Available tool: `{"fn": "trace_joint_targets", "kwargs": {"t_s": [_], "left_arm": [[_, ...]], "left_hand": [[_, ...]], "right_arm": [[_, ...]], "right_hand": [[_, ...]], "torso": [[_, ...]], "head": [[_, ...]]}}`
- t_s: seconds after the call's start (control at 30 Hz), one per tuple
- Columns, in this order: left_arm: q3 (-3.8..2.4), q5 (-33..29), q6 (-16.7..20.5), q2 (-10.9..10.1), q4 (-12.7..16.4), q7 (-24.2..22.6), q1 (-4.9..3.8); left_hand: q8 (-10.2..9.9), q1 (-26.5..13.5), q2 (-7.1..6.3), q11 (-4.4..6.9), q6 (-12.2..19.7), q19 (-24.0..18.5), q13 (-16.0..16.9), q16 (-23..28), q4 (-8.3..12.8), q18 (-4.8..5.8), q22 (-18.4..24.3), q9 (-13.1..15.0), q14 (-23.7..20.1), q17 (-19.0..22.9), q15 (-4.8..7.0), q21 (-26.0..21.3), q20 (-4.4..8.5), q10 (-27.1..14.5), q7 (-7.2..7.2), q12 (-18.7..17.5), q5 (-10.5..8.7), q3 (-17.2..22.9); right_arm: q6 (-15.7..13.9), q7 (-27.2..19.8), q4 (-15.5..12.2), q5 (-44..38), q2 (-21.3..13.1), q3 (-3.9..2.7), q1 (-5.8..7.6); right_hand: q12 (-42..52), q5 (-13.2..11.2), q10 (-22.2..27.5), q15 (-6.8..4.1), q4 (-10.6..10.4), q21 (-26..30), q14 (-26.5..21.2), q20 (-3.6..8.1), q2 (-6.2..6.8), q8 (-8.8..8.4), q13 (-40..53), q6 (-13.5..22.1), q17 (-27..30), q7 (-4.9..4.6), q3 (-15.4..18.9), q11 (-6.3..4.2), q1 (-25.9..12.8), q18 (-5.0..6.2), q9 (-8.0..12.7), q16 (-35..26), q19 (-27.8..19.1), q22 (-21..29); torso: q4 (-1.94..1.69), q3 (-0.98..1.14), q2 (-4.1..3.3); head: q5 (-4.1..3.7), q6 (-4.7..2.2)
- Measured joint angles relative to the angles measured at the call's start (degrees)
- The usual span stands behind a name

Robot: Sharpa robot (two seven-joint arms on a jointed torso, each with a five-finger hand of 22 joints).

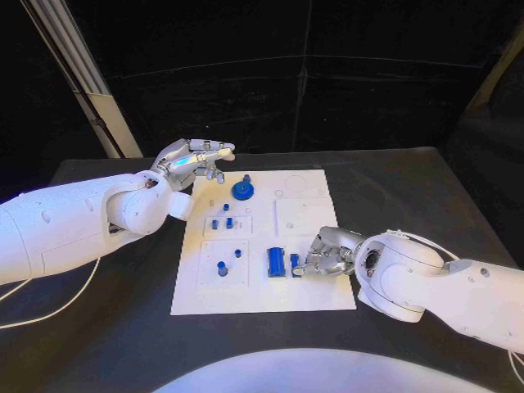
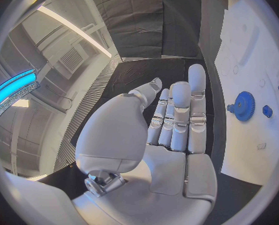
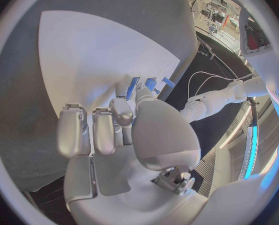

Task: Assemble the parts on the task board

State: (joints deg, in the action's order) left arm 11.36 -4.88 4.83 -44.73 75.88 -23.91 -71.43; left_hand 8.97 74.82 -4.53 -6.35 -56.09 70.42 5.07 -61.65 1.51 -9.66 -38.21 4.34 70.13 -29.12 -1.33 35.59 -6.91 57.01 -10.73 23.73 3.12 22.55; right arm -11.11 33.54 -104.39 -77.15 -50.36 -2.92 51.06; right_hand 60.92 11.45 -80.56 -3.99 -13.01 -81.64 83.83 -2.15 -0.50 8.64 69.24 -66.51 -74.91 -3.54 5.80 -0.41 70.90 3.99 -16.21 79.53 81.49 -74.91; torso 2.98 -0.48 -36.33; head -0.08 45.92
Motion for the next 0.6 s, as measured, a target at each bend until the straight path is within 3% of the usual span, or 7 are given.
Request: {"fn": "trace_joint_targets", "kwargs": {"t_s": [0.2, 0.47, 0.6], "left_arm": [[0.00, 0.00, 0.00, 0.07, -0.05, 0.04, 0.00], [0.00, 0.00, 0.00, 0.14, -0.20, 0.09, 0.00], [0.00, 0.00, 0.00, 0.15, -0.33, 0.10, 0.01]], "left_hand": [[0.00, 0.00, 0.00, 0.00, 0.13, 0.00, 0.00, 0.00, -0.07, 0.00, 0.02, 0.00, 0.00, 0.05, 0.00, 0.00, 0.00, 0.00, -0.13, 0.00, 0.00, -0.07], [0.00, 0.00, 0.00, 0.00, 0.21, 0.00, 0.00, 0.00, -0.17, 0.00, 0.06, 0.00, 0.00, 0.12, 0.00, 0.00, 0.00, 0.00, -0.21, 0.00, 0.00, -0.17], [0.00, 0.00, 0.00, 0.00, 0.21, 0.00, 0.00, 0.00, -0.17, 0.00, 0.06, 0.00, 0.00, 0.13, 0.00, 0.00, 0.00, 0.00, -0.21, 0.00, 0.00, -0.17]], "right_arm": [[0.15, -0.05, 1.09, -0.22, 0.64, -0.04, 0.04], [-0.06, -0.48, 1.21, -0.61, 0.58, -0.03, 0.03], [-0.68, -1.38, 0.57, -0.52, -0.35, 0.00, 0.00]], "right_hand": [[0.00, 0.00, 0.00, 0.00, 0.58, 0.00, 0.00, 0.00, -1.03, 0.01, 0.07, -0.01, 0.00, 0.00, 0.21, 0.00, 1.03, 0.00, -0.22, 0.00, 0.00, 0.00], [0.00, 0.00, 0.00, 0.00, 0.53, 0.00, 0.00, 0.00, -0.93, 0.18, 0.13, 0.12, 0.01, -0.18, 1.06, 0.00, 1.55, 0.00, -0.21, -0.22, 0.00, 0.00], [-0.55, -0.62, 0.00, 0.00, -0.35, 0.42, 0.00, -0.05, -0.02, 0.15, 0.08, 0.46, 0.43, -0.51, 2.74, 0.00, 0.26, 0.00, -0.27, -0.57, -0.04, 0.00]], "torso": [[-0.02, 0.02, 0.00], [-0.03, 0.07, -0.01], [0.08, 0.10, 0.03]], "head": [[0.02, 0.00], [0.15, -0.08], [0.21, -0.19]]}}
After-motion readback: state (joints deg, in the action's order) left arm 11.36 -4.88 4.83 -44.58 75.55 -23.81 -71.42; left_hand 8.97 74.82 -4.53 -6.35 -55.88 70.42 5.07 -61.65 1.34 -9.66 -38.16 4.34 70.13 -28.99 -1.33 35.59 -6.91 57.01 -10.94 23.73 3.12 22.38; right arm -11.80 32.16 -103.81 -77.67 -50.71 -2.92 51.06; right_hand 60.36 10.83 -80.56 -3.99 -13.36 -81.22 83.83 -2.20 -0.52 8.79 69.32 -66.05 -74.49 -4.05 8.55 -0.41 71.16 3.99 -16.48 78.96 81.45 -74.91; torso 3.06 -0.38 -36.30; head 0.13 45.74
